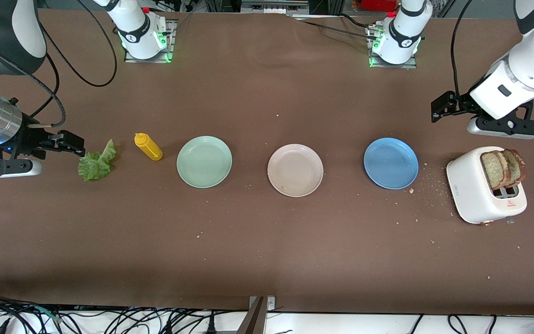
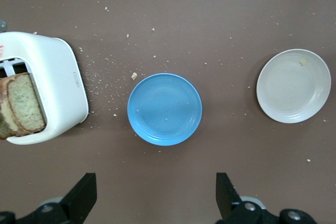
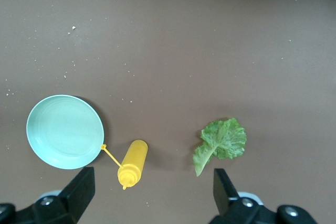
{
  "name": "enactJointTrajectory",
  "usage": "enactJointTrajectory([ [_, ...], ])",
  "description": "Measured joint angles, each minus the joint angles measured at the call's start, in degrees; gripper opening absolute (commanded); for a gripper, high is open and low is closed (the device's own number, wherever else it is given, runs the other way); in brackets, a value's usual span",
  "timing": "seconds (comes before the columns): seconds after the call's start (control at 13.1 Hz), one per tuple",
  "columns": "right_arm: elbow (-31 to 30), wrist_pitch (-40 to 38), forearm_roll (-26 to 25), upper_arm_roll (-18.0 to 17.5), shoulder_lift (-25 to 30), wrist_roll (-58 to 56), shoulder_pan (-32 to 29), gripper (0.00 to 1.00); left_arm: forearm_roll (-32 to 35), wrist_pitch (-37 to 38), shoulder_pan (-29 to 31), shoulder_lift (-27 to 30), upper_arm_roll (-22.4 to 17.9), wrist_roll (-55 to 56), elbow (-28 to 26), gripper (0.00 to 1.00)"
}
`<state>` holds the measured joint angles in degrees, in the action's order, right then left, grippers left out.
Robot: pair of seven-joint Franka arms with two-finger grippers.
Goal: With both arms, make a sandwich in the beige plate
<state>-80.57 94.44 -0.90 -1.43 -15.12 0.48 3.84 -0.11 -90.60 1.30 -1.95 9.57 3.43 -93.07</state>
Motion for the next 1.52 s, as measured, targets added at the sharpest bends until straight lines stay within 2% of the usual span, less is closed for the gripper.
enactJointTrajectory([
  [1.52,0.0,0.0,0.0,0.1,0.1,0.0,0.0,1.00,0.2,1.0,0.1,0.3,0.1,0.0,0.0,1.00],
])
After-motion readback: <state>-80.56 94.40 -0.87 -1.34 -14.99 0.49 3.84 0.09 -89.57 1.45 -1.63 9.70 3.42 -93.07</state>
